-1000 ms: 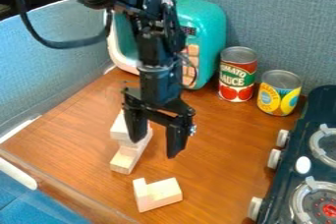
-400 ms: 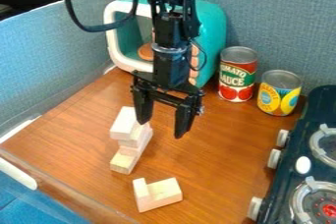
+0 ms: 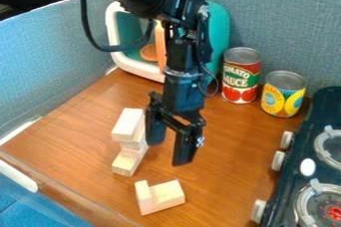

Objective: Take the L block and put on top of the rectangle

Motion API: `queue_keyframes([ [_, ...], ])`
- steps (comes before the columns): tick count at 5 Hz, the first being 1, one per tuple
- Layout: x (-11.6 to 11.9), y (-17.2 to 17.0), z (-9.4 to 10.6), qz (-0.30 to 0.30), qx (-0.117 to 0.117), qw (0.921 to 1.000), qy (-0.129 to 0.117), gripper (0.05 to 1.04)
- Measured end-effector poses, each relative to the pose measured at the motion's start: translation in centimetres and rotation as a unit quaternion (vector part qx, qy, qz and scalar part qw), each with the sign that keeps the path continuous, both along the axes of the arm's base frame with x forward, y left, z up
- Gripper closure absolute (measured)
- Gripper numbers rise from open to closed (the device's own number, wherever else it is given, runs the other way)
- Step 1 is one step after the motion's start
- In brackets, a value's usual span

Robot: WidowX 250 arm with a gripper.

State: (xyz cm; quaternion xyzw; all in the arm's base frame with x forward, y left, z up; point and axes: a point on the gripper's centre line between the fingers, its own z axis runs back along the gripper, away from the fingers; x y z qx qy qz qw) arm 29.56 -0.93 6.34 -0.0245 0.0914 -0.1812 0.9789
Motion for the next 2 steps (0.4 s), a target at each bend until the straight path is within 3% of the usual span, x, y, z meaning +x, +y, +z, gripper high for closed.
queue_keyframes([
  [1,-1.57,-1.06,0.38,-0.066,-0.032,0.9973,-0.006,0.083],
  [2,-2.08,-1.20,-0.37,-0.055,-0.034,0.9979,-0.008,0.083],
])
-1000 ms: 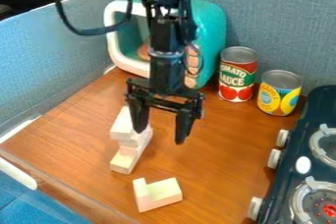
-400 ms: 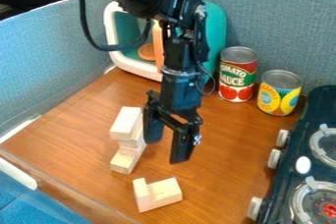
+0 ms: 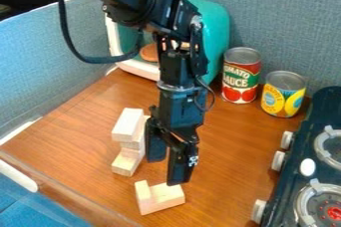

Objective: Take the L block and put on top of the rectangle

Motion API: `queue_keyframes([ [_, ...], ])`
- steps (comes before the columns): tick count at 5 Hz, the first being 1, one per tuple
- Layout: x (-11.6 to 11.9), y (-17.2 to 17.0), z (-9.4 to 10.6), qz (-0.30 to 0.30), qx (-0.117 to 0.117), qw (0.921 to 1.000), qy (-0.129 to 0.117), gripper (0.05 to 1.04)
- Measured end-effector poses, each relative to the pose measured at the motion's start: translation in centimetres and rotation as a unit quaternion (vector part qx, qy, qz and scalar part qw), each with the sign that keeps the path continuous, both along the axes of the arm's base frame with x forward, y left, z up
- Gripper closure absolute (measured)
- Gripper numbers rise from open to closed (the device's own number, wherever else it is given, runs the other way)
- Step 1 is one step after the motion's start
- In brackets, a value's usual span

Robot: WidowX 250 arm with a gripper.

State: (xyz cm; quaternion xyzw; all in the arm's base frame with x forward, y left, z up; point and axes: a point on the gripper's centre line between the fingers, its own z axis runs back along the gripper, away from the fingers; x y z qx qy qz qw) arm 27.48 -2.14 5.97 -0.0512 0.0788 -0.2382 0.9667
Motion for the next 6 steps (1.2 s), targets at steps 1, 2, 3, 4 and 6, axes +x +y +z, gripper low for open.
queue_keyframes([
  [1,0.2,0.1,-1.0,0.018,0.010,0.9997,-0.009,0.083],
  [2,0.5,0.2,-3.8,0.038,0.021,0.9990,0.005,0.083],
  [3,0.2,0.2,-5.3,0.035,0.040,0.9981,0.030,0.083],
  [4,0.4,0.1,-5.4,0.033,0.043,0.9981,0.029,0.160],
  [6,-0.3,0.6,-3.4,0.063,0.033,0.9975,0.004,0.539],
])
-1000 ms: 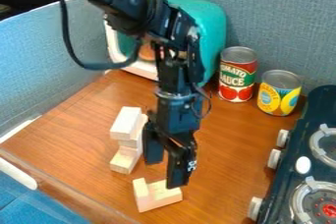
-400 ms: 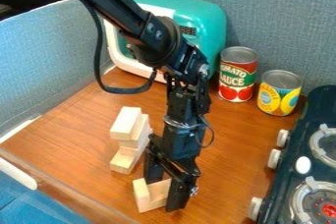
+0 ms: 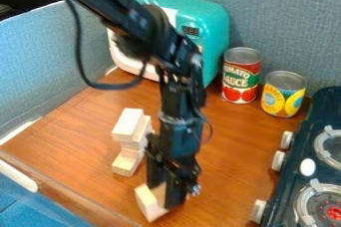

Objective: Take the L block and put on top of the rectangle

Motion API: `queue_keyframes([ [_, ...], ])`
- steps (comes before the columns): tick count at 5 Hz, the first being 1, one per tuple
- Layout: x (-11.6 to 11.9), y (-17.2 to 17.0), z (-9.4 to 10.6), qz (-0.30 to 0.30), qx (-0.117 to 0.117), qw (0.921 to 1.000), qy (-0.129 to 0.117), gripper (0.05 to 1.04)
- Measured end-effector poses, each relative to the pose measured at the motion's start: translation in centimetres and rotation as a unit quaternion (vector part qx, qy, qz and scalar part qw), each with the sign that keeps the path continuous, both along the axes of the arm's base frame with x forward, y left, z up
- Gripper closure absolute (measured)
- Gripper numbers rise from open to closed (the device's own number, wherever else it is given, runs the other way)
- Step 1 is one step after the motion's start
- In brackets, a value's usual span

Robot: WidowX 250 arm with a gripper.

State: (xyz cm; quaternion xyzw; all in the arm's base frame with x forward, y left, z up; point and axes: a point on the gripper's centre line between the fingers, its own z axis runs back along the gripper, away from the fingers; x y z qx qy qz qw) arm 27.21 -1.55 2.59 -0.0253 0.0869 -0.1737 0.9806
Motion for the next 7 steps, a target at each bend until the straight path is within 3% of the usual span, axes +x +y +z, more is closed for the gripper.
queue_keyframes([
  [1,-0.1,0.6,4.7,0.057,0.011,0.9967,-0.057,0.539],
  [2,0.0,0.3,8.1,0.123,0.009,0.9873,-0.101,0.540],
  [3,0.9,-0.4,10.7,0.169,-0.020,0.9730,-0.156,0.540],
  [4,2.3,2.1,10.5,0.269,-0.011,0.9505,-0.155,0.540],
  [5,3.3,3.6,9.9,0.338,0.013,0.9310,-0.137,0.540],
  [6,3.3,6.2,9.8,0.400,0.020,0.9080,-0.123,0.540],
  [7,3.3,6.7,9.4,0.404,0.028,0.9083,-0.106,0.540],
])
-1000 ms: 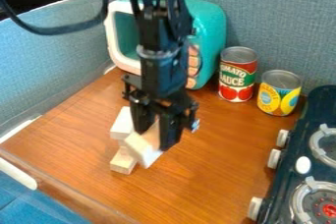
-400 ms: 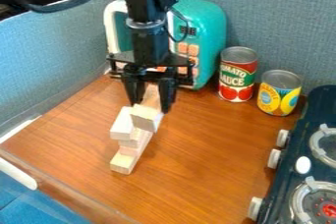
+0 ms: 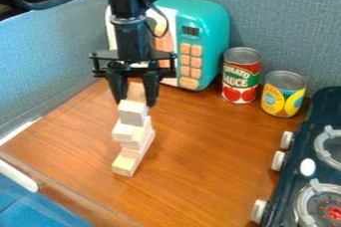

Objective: Take the L block and put on top of the rectangle

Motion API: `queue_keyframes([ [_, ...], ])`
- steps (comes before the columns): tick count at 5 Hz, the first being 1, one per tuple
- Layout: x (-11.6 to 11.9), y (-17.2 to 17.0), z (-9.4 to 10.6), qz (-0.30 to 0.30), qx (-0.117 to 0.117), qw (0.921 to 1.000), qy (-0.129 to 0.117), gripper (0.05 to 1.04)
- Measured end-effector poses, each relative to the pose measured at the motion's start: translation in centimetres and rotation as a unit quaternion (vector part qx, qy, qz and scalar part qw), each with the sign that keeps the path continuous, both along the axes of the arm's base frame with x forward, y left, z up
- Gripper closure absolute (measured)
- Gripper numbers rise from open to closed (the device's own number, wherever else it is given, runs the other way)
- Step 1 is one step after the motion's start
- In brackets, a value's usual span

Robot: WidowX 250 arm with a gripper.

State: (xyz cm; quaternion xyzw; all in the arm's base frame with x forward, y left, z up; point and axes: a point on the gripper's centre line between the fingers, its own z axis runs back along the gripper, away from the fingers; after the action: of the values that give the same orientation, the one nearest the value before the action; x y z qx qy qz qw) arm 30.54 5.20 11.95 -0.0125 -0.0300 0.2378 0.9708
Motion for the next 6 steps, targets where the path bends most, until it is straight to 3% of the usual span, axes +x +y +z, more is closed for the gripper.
queue_keyframes([
  [1,-0.3,2.1,0.3,0.038,0.002,0.9992,0.006,0.540],
  [3,0.2,3.6,-1.5,0.051,-0.010,0.9970,0.057,0.540],
  [4,1.2,3.5,-2.7,0.044,-0.019,0.9976,0.050,0.540],
  [6,2.1,3.2,-4.5,0.032,-0.040,0.9964,0.067,0.540],
])
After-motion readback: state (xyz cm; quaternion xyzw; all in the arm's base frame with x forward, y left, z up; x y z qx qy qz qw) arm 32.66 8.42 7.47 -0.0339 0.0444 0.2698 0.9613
